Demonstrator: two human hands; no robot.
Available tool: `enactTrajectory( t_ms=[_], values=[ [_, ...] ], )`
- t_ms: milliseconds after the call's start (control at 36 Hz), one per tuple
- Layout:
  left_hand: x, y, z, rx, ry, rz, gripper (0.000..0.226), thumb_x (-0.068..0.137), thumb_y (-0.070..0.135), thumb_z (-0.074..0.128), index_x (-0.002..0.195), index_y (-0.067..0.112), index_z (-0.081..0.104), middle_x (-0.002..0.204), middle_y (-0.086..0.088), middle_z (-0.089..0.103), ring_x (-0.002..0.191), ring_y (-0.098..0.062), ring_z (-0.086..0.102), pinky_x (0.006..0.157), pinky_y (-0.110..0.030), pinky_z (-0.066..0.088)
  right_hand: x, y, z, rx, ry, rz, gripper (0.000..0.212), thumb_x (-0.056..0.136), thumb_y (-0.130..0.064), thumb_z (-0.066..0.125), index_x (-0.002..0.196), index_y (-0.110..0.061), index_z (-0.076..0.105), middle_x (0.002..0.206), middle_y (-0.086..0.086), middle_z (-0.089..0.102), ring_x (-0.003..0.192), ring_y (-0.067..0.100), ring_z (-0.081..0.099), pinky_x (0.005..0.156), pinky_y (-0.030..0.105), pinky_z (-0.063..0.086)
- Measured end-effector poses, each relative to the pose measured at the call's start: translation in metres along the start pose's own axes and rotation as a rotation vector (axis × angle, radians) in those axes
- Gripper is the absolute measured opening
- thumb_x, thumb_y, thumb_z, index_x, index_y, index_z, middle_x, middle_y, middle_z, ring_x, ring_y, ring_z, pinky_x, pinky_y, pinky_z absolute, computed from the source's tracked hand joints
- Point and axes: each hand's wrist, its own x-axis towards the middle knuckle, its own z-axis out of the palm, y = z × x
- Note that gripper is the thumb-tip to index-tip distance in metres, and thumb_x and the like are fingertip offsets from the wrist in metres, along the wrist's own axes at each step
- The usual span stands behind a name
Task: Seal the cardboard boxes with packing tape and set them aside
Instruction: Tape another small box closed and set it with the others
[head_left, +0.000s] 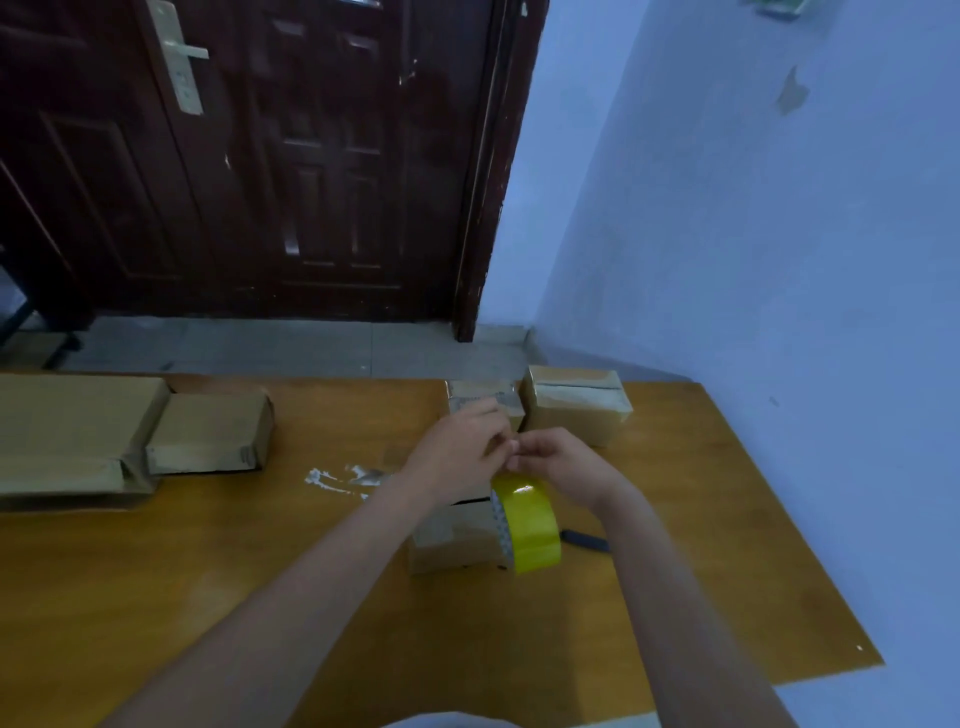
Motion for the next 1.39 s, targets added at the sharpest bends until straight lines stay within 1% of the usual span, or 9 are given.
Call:
enactTrajectory(
  t_ms=[194, 361, 583, 750, 833, 1000, 1139, 1222, 1389],
  values=[
    [0.007, 0.011, -0.014, 0.085, -0.083, -0.008, 0.013, 0.094, 0.023, 0.055, 0.088, 0.013, 0.06, 0.086, 0.004, 0.058, 0.079, -0.014, 0.053, 0.072, -0.032, 0.047, -0.003, 0.007, -0.008, 0.091, -0.051, -0.01, 0.021, 0.092, -0.015, 0.059, 0.111, -0.011, 0.067, 0.109, 0.001, 0.07, 0.106, 0.013, 0.063, 0.099, 0.031, 0.045],
    [0.013, 0.013, -0.011, 0.043, -0.142, -0.087, 0.016, 0.096, 0.028, 0.053, 0.087, 0.016, 0.056, 0.071, 0.012, 0.052, 0.065, -0.011, 0.05, 0.058, -0.028, 0.04, -0.007, 0.024, -0.004, 0.28, 0.02, -0.006, 0.06, 0.08, -0.035, 0.072, 0.134, -0.025, 0.047, 0.129, -0.007, 0.056, 0.118, 0.008, 0.055, 0.1, 0.034, 0.046],
    [0.011, 0.003, -0.005, -0.628, 0.15, -0.485, 0.018, 0.099, 0.01, 0.048, 0.081, 0.008, 0.05, 0.067, -0.008, 0.06, 0.053, -0.017, 0.058, 0.05, -0.026, 0.051, -0.023, 0.045, 0.007, 0.517, 0.139, -0.038, 0.074, 0.065, -0.069, 0.069, 0.12, -0.021, 0.058, 0.119, 0.005, 0.062, 0.11, 0.025, 0.061, 0.093, 0.042, 0.049],
    [-0.002, -0.005, 0.012, -1.193, 0.388, -0.931, 0.026, 0.099, 0.016, 0.05, 0.073, 0.01, 0.047, 0.052, -0.001, 0.055, 0.038, -0.011, 0.05, 0.041, -0.027, 0.05, -0.032, 0.032, -0.018, 0.523, 0.055, -0.241, 0.043, 0.08, -0.053, 0.063, 0.099, -0.015, 0.071, 0.092, 0.006, 0.068, 0.093, 0.024, 0.062, 0.09, 0.04, 0.045],
    [-0.004, -0.008, 0.016, -1.186, 0.436, -0.951, 0.028, 0.099, 0.014, 0.05, 0.072, 0.011, 0.045, 0.047, 0.003, 0.053, 0.041, -0.012, 0.05, 0.043, -0.029, 0.051, -0.024, 0.023, -0.025, 0.43, 0.03, -0.246, 0.03, 0.079, -0.042, 0.063, 0.098, -0.021, 0.073, 0.094, 0.003, 0.071, 0.093, 0.021, 0.065, 0.09, 0.039, 0.045],
    [-0.027, -0.023, 0.022, -0.44, 0.545, -0.833, 0.032, 0.098, 0.018, 0.051, 0.066, 0.018, 0.047, 0.064, -0.001, 0.053, 0.066, -0.025, 0.053, 0.061, -0.037, 0.046, -0.007, 0.009, -0.04, 0.171, -0.118, -0.171, 0.035, 0.076, -0.041, 0.068, 0.104, -0.021, 0.072, 0.095, -0.003, 0.073, 0.09, 0.015, 0.069, 0.084, 0.028, 0.053],
    [-0.049, -0.027, 0.022, -0.44, 0.563, -0.851, 0.026, 0.1, 0.017, 0.048, 0.078, 0.004, 0.054, 0.071, -0.007, 0.06, 0.066, -0.023, 0.06, 0.065, -0.041, 0.05, 0.011, 0.048, -0.054, -0.752, -0.089, 0.094, 0.047, 0.083, -0.059, 0.058, 0.107, -0.02, 0.066, 0.096, -0.003, 0.067, 0.076, 0.007, 0.058, 0.068, 0.022, 0.047],
    [-0.052, -0.025, 0.043, -0.657, 0.635, -0.897, 0.027, 0.101, 0.01, 0.044, 0.074, 0.005, 0.049, 0.065, -0.005, 0.056, 0.051, -0.005, 0.056, 0.053, -0.03, 0.051, 0.005, 0.058, -0.058, -0.667, -0.106, 0.071, 0.026, 0.084, -0.055, 0.06, 0.071, -0.033, 0.052, 0.068, -0.01, 0.056, 0.058, 0.004, 0.049, 0.054, 0.017, 0.035],
    [-0.055, -0.046, 0.066, -1.186, 0.849, -1.095, 0.025, 0.099, -0.002, 0.035, 0.08, 0.002, 0.05, 0.065, -0.011, 0.052, 0.063, -0.019, 0.056, 0.055, -0.02, 0.056, 0.006, 0.075, -0.059, -0.467, -0.14, 0.033, 0.021, 0.091, -0.045, 0.056, 0.074, -0.034, 0.055, 0.07, -0.009, 0.058, 0.064, 0.004, 0.055, 0.058, 0.021, 0.041]
  ],
)
